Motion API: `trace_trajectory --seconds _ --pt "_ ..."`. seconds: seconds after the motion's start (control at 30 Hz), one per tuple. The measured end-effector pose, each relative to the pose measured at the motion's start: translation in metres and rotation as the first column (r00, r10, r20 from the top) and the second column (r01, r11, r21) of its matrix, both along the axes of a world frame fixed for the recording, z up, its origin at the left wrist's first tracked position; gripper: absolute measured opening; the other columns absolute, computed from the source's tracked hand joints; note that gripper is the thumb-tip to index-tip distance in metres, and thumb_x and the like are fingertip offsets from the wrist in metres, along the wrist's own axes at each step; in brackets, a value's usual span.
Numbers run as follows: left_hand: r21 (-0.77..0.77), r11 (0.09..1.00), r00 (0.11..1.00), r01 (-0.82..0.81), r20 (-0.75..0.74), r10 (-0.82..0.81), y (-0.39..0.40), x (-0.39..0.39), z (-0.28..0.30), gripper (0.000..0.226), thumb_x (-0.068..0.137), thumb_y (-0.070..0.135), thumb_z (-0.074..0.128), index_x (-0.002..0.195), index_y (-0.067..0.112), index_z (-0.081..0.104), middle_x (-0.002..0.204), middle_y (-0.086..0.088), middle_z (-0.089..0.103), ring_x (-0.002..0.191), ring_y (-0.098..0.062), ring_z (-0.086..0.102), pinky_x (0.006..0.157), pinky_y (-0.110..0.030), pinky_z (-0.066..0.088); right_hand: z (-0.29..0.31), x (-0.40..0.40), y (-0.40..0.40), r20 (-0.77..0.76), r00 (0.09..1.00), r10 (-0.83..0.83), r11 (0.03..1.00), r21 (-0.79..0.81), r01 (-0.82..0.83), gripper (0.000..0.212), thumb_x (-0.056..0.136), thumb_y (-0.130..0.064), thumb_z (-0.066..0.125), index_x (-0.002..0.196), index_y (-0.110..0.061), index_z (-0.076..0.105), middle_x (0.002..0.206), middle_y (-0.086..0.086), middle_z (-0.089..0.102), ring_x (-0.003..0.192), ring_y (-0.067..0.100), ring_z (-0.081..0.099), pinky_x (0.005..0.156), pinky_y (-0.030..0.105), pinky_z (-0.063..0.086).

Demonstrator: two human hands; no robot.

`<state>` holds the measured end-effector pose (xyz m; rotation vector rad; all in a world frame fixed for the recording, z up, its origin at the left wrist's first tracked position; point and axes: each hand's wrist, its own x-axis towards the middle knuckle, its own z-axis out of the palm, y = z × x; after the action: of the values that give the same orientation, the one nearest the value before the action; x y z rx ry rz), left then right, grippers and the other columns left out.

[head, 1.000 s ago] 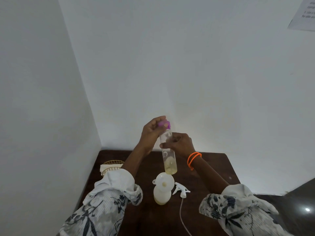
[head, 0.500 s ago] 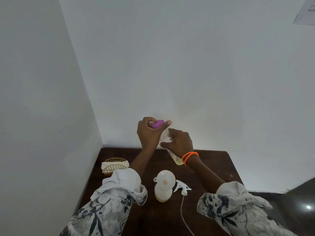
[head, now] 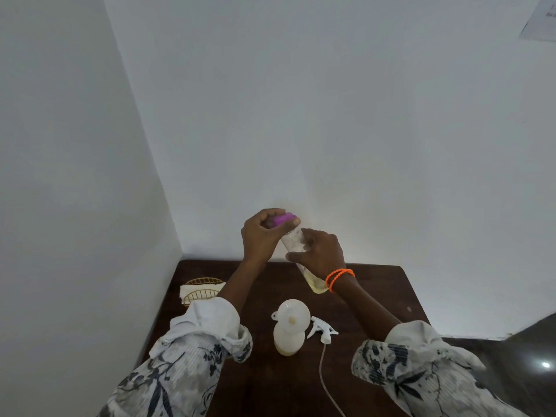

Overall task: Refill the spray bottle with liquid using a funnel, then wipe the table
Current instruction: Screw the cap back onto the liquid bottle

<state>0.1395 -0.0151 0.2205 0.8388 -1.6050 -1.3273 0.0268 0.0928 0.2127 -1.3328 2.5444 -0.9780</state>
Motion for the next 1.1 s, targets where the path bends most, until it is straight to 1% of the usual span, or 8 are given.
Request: trace_trajectory --seconds 0.17,0.37,0.47,0.57,0.73,0.9,0.97,1.1 --pt "0.033 0.999 0.997 0.041 -0.06 -0.039 0.001 0.001 -0.004 0.043 0.073 0.031 0.093 0.111 0.02 0.077 0.108 0.007 0.077 0.101 -0.012 0.072 0.085 -0.025 0.062 0.003 0.0 0.001 0.069 0.997 0.022 1.0 -0.024 -0.021 0.044 0.058 -0.056 0.082 0.084 -0.022 0.07 0.077 -0.009 0.07 0.072 0.012 0.065 0.067 0.031 0.055" --pt "0.182 0.979 0.988 0.093 -0.142 -0.068 -0.001 -0.001 -0.011 0.056 0.073 0.034 0.091 0.121 0.019 0.068 0.119 -0.003 0.073 0.109 -0.021 0.072 0.09 -0.035 0.062 0.008 0.001 0.003 0.137 0.989 0.054 0.998 -0.038 -0.049 0.034 0.06 -0.05 0.088 0.075 -0.032 0.063 0.072 -0.012 0.069 0.068 0.005 0.064 0.063 0.02 0.044" --pt "0.21 0.968 0.98 0.133 -0.173 -0.097 -0.002 -0.002 -0.018 0.038 0.087 0.028 0.08 0.121 0.016 0.07 0.12 -0.006 0.074 0.115 -0.029 0.07 0.095 -0.046 0.061 0.008 -0.001 0.002 0.19 0.981 0.034 0.999 -0.046 -0.025 0.034 0.061 -0.048 0.09 0.073 -0.027 0.067 0.069 -0.012 0.068 0.065 0.002 0.063 0.062 0.017 0.042" --pt "0.234 0.948 0.966 0.215 -0.195 -0.171 0.002 -0.003 -0.016 0.035 0.101 0.027 0.064 0.132 0.011 0.067 0.13 -0.007 0.07 0.12 -0.024 0.068 0.102 -0.048 0.057 0.005 -0.002 0.003 0.215 0.976 0.026 0.998 -0.065 -0.012 0.038 0.061 -0.047 0.09 0.076 -0.017 0.071 0.07 -0.004 0.072 0.068 0.014 0.068 0.066 0.028 0.052" --pt "0.203 0.968 0.985 0.149 -0.117 -0.127 0.005 -0.01 -0.013 0.058 0.079 0.041 0.085 0.129 0.02 0.065 0.128 -0.003 0.069 0.115 -0.022 0.068 0.097 -0.04 0.06 0.007 0.0 0.004 0.214 0.976 0.042 0.996 -0.086 -0.024 0.042 0.06 -0.049 0.088 0.08 -0.016 0.072 0.073 -0.003 0.074 0.071 0.015 0.07 0.071 0.032 0.056" --pt "0.32 0.927 0.961 0.197 -0.251 -0.117 0.002 -0.01 -0.012 0.03 0.1 0.027 0.065 0.122 0.006 0.067 0.124 -0.015 0.07 0.117 -0.033 0.069 0.102 -0.05 0.057 0.013 0.001 0.007 0.258 0.966 0.027 0.991 -0.13 0.007 0.032 0.065 -0.04 0.091 0.082 -0.018 0.075 0.076 -0.003 0.075 0.074 0.016 0.071 0.072 0.026 0.054" --pt "0.321 0.92 0.956 0.225 -0.256 -0.144 0.005 -0.011 -0.011 0.038 0.103 0.037 0.059 0.122 0.006 0.071 0.122 -0.015 0.073 0.116 -0.031 0.07 0.104 -0.05 0.055 0.012 0.002 0.007 0.25 0.968 0.027 0.99 -0.14 0.008 0.033 0.065 -0.041 0.09 0.083 -0.018 0.075 0.076 -0.004 0.075 0.074 0.015 0.071 0.074 0.029 0.056" --pt "0.209 0.948 0.963 0.239 -0.175 -0.204 0.009 -0.015 -0.007 0.051 0.085 0.058 0.075 0.117 0.018 0.076 0.113 -0.004 0.078 0.111 -0.026 0.072 0.101 -0.049 0.057 0.015 0.006 0.005 0.232 0.972 0.027 0.992 -0.128 0.004 0.033 0.065 -0.04 0.09 0.079 -0.016 0.073 0.074 -0.002 0.074 0.073 0.014 0.07 0.071 0.028 0.054"
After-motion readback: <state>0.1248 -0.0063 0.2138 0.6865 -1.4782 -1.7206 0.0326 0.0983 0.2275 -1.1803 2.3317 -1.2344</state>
